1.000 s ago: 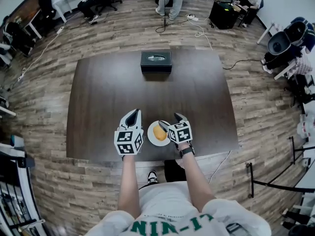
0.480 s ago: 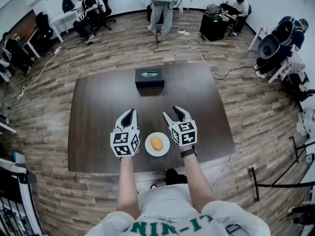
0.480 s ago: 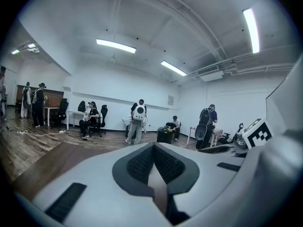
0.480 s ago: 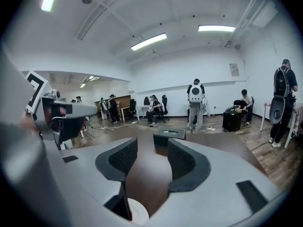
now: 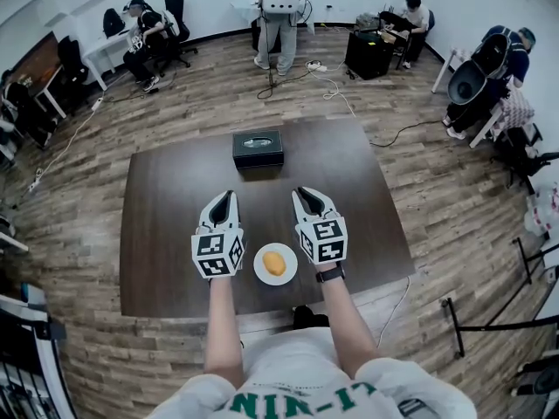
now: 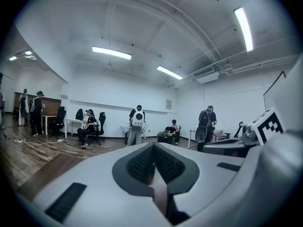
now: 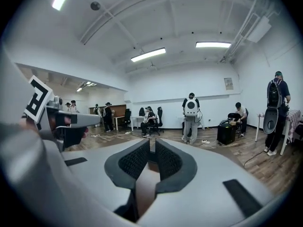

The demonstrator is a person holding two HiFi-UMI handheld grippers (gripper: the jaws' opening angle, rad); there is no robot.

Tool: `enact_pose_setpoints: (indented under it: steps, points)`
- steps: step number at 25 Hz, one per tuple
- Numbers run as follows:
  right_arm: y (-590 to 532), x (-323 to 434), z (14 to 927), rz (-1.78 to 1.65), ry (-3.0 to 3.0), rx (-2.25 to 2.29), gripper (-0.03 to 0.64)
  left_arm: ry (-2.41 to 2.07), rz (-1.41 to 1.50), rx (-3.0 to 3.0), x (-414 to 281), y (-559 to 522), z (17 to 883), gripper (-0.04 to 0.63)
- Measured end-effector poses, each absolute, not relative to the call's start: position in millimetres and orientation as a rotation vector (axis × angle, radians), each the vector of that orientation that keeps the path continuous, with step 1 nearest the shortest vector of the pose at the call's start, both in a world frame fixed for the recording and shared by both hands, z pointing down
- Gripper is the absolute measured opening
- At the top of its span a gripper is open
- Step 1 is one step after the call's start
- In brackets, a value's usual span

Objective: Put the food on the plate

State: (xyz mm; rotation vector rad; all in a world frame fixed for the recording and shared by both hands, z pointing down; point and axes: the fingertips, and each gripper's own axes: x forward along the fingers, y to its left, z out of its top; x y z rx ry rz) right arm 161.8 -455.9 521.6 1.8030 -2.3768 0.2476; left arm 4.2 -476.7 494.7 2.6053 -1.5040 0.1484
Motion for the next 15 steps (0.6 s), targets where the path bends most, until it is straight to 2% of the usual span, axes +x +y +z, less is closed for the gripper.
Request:
enact_pose_setpoints:
  steps: [3, 15]
  points:
    - [-458, 168, 507, 0.223, -2.383, 1.849, 0.016, -1.501, 0.148, 2.618, 6, -480, 492, 0.012]
    - [-463, 173, 462, 0.075, -2.374, 1.975, 0.015, -1.525, 0.108, 2.657, -1, -487, 480, 0.012]
